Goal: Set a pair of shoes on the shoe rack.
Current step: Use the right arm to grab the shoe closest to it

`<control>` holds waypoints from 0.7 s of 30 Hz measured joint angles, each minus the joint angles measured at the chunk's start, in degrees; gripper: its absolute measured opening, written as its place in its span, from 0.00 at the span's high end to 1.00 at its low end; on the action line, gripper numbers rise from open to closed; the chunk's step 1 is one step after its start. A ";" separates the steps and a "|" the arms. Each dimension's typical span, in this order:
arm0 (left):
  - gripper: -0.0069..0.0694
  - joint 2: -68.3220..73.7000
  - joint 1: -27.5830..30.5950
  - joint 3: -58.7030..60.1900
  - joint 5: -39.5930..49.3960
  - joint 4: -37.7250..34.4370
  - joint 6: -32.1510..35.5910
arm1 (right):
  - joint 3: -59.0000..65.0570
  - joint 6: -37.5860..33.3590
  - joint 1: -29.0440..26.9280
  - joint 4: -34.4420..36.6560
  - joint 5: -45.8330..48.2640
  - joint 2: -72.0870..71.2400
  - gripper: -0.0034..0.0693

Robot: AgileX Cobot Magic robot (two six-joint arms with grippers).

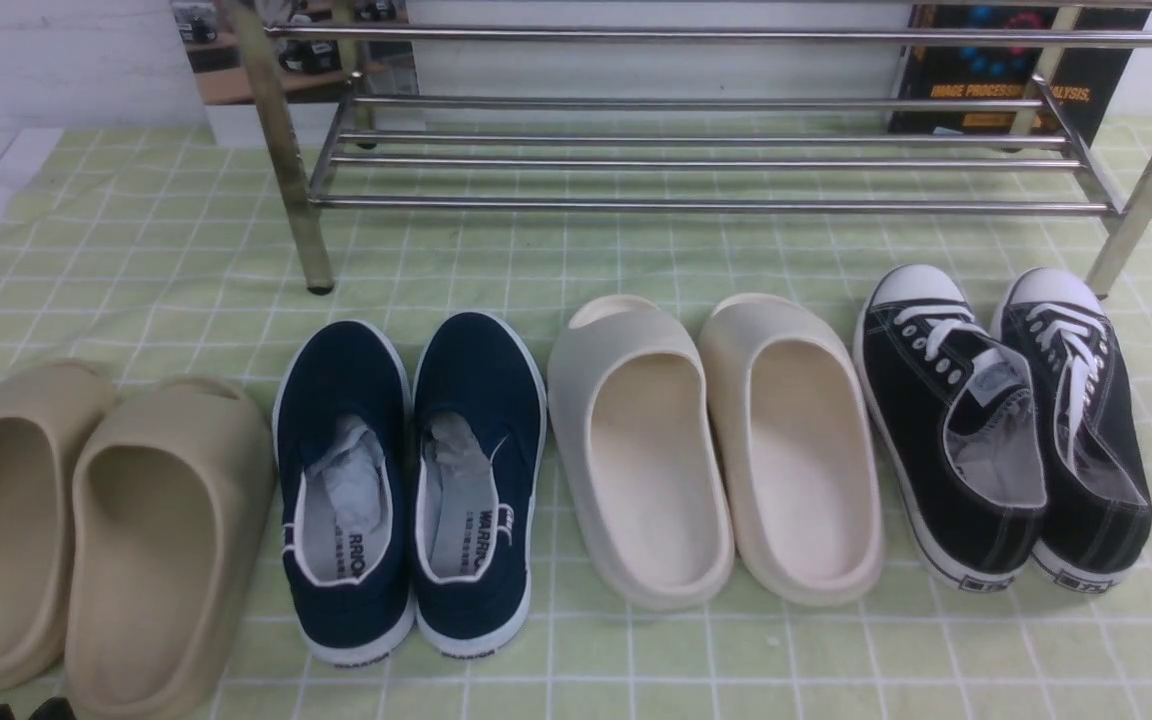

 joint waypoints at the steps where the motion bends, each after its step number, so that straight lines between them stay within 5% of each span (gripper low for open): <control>1: 0.60 0.00 0.00 0.00 0.00 0.00 0.00 | -2.67 -0.16 0.00 -0.04 4.58 4.04 0.95; 9: 0.60 0.00 0.00 0.00 0.00 0.00 0.00 | -16.69 -2.16 8.96 5.37 38.98 32.46 0.91; 13: 0.60 0.00 0.00 0.00 0.00 0.00 0.00 | -21.55 -3.93 14.16 7.15 44.46 42.34 0.81; 18: 0.60 0.00 0.00 0.00 0.00 0.00 0.00 | -28.63 -4.62 17.77 7.83 46.52 57.27 0.45; 21: 0.60 0.00 0.00 0.00 0.00 0.00 0.00 | -29.07 -4.62 17.77 7.96 45.94 62.49 0.33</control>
